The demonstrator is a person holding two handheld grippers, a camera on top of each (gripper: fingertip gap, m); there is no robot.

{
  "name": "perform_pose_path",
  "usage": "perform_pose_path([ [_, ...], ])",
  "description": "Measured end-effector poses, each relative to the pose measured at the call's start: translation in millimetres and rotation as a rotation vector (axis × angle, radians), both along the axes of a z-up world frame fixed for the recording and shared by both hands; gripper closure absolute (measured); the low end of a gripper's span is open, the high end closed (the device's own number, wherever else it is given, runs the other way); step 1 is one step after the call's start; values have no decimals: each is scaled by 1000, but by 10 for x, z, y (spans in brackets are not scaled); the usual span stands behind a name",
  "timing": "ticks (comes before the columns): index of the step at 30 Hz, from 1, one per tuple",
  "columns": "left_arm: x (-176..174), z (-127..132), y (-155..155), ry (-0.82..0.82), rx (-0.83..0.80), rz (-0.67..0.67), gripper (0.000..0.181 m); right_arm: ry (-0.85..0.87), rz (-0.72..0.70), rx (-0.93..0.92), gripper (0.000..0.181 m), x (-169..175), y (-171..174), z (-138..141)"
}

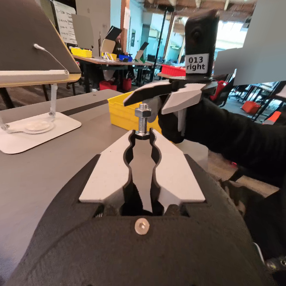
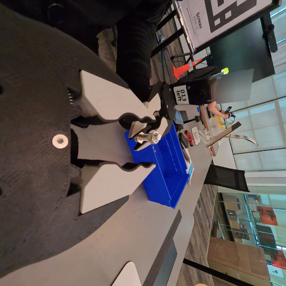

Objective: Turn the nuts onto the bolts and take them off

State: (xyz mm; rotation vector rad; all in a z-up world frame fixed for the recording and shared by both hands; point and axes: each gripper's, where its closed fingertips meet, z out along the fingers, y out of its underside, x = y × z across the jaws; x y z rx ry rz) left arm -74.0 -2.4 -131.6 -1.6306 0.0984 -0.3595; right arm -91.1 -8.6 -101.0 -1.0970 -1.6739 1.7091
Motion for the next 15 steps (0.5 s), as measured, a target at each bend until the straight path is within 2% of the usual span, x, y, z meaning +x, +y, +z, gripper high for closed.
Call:
perform_pose_path([
  [10, 158, 138, -55, -51, 81, -83, 165, 20, 16, -38, 126, 11, -11, 47],
  [11, 147, 166, -71, -53, 91, -83, 165, 28, 17, -54, 125, 29, 35, 67],
  [12, 138, 208, -92, -58, 107, -90, 165, 30, -2, -74, 136, 37, 132, 68],
  [15, 92, 259, -121, -60, 121, -87, 165, 26, -53, -151, 130, 48, 408, 64],
])
